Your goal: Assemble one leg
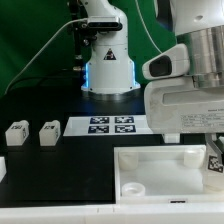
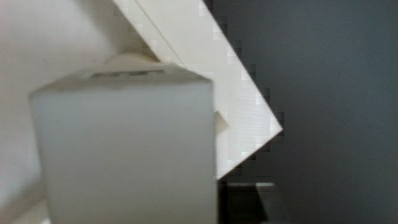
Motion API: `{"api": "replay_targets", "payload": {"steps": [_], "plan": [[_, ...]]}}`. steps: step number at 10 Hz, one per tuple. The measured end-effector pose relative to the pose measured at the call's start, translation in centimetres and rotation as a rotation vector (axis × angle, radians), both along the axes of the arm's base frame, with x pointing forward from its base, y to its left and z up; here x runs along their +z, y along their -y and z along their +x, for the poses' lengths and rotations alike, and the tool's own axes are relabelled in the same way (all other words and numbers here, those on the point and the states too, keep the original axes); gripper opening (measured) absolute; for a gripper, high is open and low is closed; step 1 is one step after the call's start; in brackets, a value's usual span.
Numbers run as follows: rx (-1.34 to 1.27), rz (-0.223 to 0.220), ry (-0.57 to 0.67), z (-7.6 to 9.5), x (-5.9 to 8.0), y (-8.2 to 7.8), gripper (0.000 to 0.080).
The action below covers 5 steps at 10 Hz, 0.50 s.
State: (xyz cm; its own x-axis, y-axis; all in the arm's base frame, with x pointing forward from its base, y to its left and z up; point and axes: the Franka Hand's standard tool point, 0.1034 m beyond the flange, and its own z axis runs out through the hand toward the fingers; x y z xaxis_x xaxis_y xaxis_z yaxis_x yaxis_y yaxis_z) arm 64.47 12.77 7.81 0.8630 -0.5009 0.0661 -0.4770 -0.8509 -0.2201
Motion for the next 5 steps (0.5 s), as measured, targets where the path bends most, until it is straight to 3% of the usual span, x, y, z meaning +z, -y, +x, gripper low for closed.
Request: {"api": "replay_targets", "payload": {"steps": [1,3,4,5], "plan": [[0.184,-0.049,0.025,0.1,0.3,0.2,0.0099],[0.544,-0.168,0.086,0.2,1.1,-0.5,0.0454],[0.700,-0.214,0.118,-0.2,0.8,-0.9,0.0575],[0.838,-0.246,0.131,-1.0,0.1,-1.2,0.0575]]}}
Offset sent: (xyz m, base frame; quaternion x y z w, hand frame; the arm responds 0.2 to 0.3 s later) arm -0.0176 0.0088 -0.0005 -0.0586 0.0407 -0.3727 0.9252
